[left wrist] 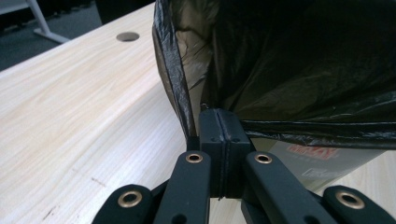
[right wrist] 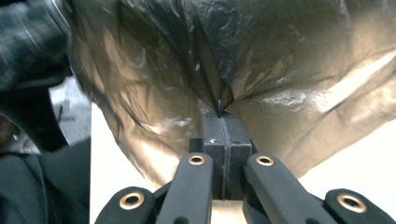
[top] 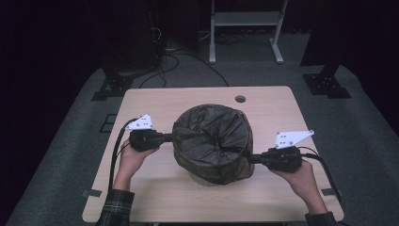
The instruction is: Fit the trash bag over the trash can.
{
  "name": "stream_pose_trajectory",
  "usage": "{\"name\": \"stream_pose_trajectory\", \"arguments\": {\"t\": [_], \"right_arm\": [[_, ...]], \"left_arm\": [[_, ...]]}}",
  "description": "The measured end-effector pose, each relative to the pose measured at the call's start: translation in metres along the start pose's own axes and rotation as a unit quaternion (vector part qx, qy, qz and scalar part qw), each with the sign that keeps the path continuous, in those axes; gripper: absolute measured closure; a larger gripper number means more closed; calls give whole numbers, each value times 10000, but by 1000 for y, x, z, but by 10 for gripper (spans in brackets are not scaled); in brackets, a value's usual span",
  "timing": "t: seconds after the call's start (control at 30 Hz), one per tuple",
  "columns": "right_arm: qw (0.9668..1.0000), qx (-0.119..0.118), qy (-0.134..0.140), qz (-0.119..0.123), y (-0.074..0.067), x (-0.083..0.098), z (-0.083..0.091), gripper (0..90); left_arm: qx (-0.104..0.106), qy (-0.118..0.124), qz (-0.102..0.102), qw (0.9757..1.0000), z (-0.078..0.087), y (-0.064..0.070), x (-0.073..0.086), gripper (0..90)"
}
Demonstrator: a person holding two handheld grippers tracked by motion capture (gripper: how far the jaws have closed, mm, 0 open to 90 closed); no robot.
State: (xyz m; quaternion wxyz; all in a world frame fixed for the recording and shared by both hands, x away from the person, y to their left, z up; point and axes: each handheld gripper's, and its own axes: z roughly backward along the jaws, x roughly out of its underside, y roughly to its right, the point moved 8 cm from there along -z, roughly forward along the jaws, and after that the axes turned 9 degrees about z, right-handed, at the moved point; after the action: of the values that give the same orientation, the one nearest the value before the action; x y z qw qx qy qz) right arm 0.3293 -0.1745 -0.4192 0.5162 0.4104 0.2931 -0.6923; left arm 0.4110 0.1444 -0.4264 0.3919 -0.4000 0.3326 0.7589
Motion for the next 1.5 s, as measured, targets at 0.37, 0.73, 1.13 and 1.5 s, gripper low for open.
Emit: {"name": "stream_pose_trajectory", "arguments": {"t": [0.37,0.73,1.13,1.5], "right_arm": [[9978,-73,-656,-94,2,30,-27,900],[9989,9,-454,-119,4,26,-19,675],[9985,275,400,-259,18,-16,22,381],[9972,335,617,-268,22,-34,27,366]], "left_arm": [[-159,-406,154,9989,-9,-15,24,894],[-57,-63,190,9998,6,-15,16,670],[375,483,126,9980,46,21,-7,359],[573,559,120,9967,34,65,-4,188]]}}
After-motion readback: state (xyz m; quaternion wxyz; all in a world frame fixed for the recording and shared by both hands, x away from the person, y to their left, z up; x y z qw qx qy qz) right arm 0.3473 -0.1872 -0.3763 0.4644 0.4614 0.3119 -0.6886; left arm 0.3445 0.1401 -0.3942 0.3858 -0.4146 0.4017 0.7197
